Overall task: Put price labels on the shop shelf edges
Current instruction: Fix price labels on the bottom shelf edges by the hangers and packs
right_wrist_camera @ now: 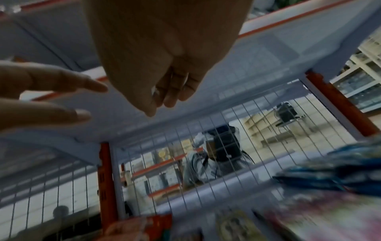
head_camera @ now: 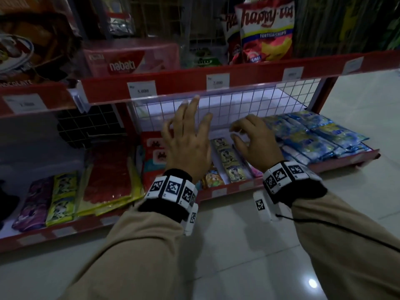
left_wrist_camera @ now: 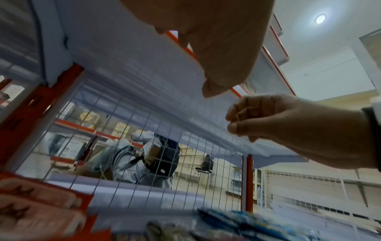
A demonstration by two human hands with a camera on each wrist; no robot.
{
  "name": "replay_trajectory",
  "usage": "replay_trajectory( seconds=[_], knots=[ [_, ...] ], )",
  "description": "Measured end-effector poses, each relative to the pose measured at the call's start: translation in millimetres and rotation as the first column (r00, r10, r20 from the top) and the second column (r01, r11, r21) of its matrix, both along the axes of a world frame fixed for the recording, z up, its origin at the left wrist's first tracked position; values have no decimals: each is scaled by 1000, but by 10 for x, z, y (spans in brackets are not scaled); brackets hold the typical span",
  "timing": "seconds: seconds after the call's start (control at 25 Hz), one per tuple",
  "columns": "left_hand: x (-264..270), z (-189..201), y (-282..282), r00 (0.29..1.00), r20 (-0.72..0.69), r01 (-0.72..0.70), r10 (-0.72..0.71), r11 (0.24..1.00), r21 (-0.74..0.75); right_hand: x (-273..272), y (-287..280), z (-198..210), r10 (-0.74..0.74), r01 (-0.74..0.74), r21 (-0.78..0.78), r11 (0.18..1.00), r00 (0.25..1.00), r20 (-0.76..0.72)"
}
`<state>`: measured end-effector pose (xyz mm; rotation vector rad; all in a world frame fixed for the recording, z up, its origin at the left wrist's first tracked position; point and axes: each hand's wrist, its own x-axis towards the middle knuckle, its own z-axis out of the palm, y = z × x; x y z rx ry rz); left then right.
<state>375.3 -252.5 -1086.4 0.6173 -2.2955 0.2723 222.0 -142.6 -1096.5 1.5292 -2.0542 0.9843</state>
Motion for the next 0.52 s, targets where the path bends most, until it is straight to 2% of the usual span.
replay_trajectory(
  seconds=[0.12,0.24,0.36,0.44,0.52],
  knots=[
    [35,-414,50,985,128,109,-117,992,66,38,163,-643,10,-27,165,986,994,108],
    [101,-824,87,942,293,92,-161,968,236,154,278,-1180,24,-90,316,945,978,208],
    [161,-1239,156,868,461,8,-187,932,362,200,337,-1505,54,-116,412,904,986,160],
    [203,-1426,183,844,497,-1,-201,926,377,197,354,-1603,75,-105,403,909,993,89],
    [228,-1522,195,852,483,9,-204,927,376,195,371,-1676,81,-83,352,932,997,20]
  ],
)
